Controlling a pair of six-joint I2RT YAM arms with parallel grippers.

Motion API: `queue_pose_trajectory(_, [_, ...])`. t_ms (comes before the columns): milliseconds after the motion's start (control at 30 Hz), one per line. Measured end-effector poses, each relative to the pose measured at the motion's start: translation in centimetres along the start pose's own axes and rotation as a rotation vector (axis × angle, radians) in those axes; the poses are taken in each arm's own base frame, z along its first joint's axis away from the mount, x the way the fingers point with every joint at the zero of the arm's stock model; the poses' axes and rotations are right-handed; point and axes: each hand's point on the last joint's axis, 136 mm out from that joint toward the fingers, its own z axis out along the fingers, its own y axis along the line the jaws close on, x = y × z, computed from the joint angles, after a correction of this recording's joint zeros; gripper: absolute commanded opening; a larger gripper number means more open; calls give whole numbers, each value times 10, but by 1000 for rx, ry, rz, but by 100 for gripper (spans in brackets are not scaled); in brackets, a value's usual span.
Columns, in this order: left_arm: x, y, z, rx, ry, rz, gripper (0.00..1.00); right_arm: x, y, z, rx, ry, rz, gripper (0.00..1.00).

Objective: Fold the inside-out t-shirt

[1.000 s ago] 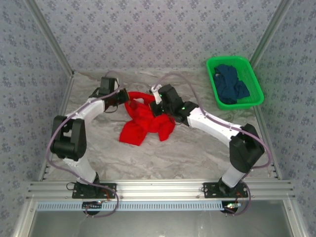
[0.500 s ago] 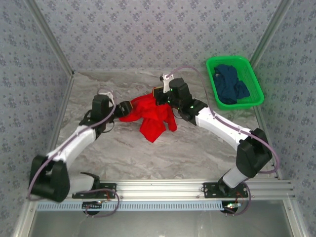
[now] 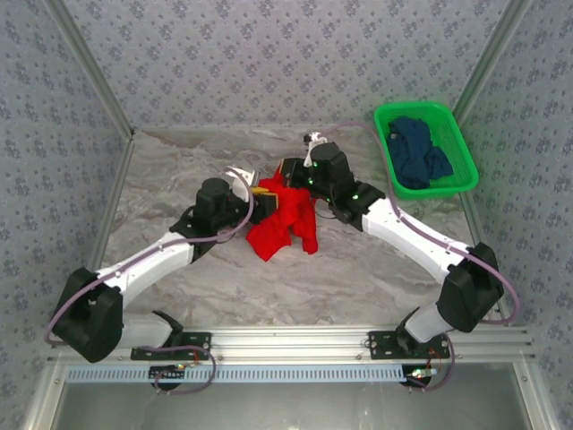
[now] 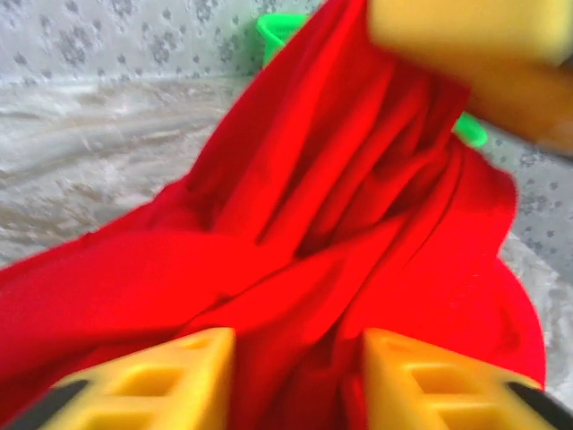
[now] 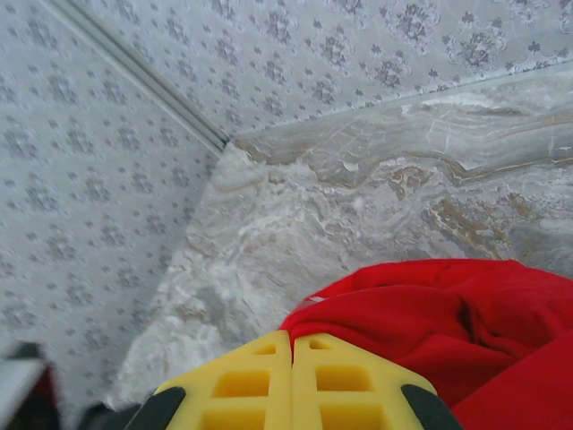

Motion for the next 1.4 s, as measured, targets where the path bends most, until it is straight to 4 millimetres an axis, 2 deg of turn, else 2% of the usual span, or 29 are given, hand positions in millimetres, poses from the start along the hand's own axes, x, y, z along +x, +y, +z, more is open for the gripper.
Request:
queue_pose_trajectory(67, [6,-13,2,44,8,37,7,-10,2,-5,-10,-26,38,0])
queue_pose_trajectory(133, [12,-37,3,105,16,100,3,-23,8,-9,-20,-58,63,0])
queue_pose_trajectory(267, [21,-89,-7,228,25,232,2,-57,24,-19,-50,-129,75,0])
queue_pose_trajectory(333, [25,-113,-16,282,20,298,2,-84,34,-28,-69,-184,77,0])
queue_pose_trajectory(400, [33,-129,-21,313,26,349,4,-110,44,-38,-93,-240,72,0])
queue_pose_trajectory(467, [49,-132,-20,316,57,387,8,-134,55,-49,-117,-291,56,0])
queue_pose_trajectory(533, [72,-122,-14,286,122,407,16,-154,67,-59,-154,-329,33,0])
queue_pose_trajectory(633, [104,-101,-10,226,235,427,40,-171,80,-71,-211,-348,2,0])
queue_pose_trajectory(733, [116,-91,-17,190,290,432,52,-178,82,-77,-250,-332,-47,0])
queue_pose_trajectory(800, [105,-90,-27,181,266,415,58,-178,81,-76,-264,-311,-80,0])
queue_pose_trajectory(867, [76,-90,-41,176,182,373,67,-176,83,-73,-282,-284,-116,0])
queue_pose_trajectory(933, [35,-83,-59,143,57,311,74,-166,94,-68,-329,-236,-157,0])
queue_pose_trajectory(1000, [-3,-69,-75,74,-50,242,75,-154,111,-61,-377,-170,-208,0])
queue_pose_trajectory(1067, [-39,-51,-88,-26,-134,166,76,-144,113,-55,-349,-124,-246,0])
queue_pose_trajectory(1100, [-53,-41,-93,-77,-166,127,77,-142,105,-54,-317,-111,-236,0])
queue_pose_trajectory(1133, [-67,-30,-99,-129,-197,82,77,-148,88,-56,-265,-119,-206,0])
queue_pose_trajectory(1167, [-78,-19,-105,-177,-225,36,78,-159,61,-61,-187,-146,-175,0])
queue_pose_trajectory(1233, [-91,2,-115,-253,-264,-38,78,-178,16,-69,-23,-205,-143,0])
queue_pose_trajectory(1267, [-95,10,-118,-281,-271,-67,79,-184,6,-72,35,-227,-153,0])
queue_pose_trajectory(1300, [-96,16,-119,-297,-270,-85,79,-181,14,-69,41,-213,-184,0])
queue_pose_trajectory(1333, [-96,18,-118,-301,-263,-95,81,-171,37,-63,4,-180,-230,0])
queue_pose_trajectory(1400, [-94,16,-114,-282,-246,-95,85,-138,98,-49,-136,-101,-345,0])
